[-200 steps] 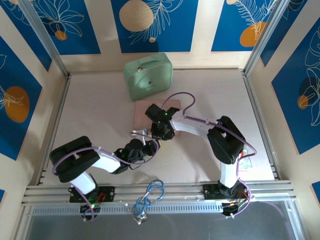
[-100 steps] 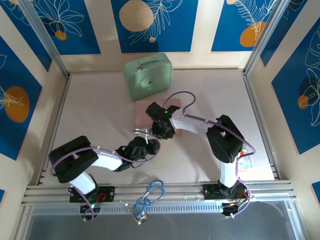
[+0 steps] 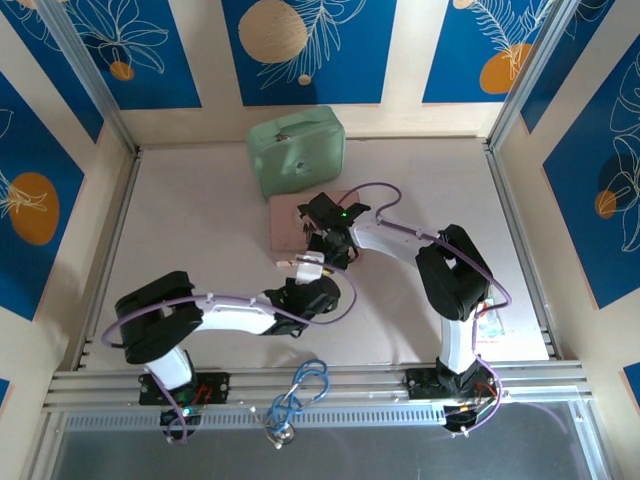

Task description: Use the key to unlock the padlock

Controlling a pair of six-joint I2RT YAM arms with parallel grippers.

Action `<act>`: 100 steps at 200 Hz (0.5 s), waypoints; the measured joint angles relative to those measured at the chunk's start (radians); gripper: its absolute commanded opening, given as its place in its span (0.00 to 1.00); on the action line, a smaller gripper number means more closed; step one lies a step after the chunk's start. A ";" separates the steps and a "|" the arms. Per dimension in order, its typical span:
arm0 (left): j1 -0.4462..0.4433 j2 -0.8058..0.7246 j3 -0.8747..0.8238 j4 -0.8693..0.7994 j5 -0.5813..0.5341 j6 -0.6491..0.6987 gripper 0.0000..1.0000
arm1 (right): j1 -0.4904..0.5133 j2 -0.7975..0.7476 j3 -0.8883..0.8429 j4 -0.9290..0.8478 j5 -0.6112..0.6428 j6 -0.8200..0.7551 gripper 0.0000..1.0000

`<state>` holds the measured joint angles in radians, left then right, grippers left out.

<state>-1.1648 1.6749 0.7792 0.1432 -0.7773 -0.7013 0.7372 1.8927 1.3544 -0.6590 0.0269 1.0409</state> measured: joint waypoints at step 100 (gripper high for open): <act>-0.064 -0.005 0.073 -0.259 -0.159 0.058 0.53 | -0.002 -0.082 -0.157 0.201 -0.019 -0.005 0.00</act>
<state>-1.2289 1.6699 0.8524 -0.1162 -0.9360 -0.6434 0.7353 1.8103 1.1973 -0.4580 0.0082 1.0359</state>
